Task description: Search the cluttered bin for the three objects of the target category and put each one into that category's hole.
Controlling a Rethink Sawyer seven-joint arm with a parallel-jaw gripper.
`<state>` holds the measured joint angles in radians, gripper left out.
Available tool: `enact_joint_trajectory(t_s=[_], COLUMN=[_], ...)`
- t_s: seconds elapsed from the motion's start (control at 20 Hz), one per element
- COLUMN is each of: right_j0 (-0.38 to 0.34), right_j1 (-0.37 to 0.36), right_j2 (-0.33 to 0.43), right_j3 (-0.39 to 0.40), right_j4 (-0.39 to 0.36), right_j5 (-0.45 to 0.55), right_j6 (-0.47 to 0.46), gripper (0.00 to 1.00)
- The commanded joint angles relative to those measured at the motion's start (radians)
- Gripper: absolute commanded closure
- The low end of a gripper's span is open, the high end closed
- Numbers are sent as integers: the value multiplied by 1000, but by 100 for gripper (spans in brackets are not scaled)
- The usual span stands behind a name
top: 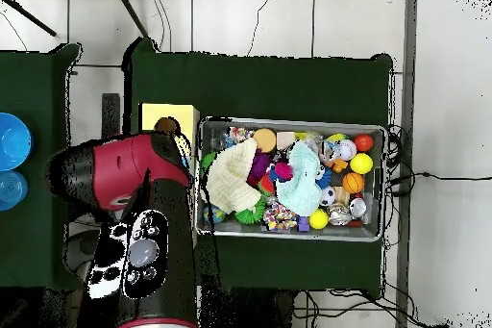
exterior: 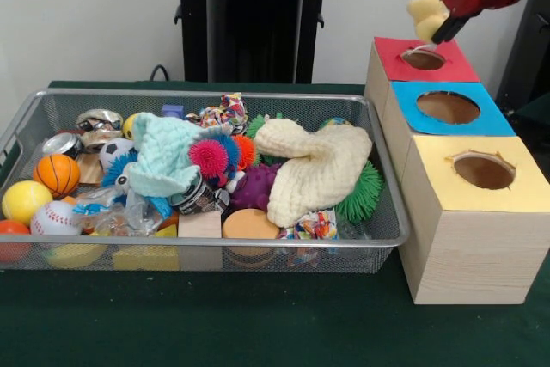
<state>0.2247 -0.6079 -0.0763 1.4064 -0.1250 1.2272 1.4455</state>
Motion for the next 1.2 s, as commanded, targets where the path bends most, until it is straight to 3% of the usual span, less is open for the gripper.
enact_joint_trajectory(t_s=[0.05,0.6,1.2], right_j0=[-9,4,51], right_j1=[103,142,167], right_j2=[32,24,-17], right_j3=[145,191,161], right_j4=[46,109,126], right_j5=[-156,-218,-137], right_j6=[274,297,322], gripper=[100,100,100])
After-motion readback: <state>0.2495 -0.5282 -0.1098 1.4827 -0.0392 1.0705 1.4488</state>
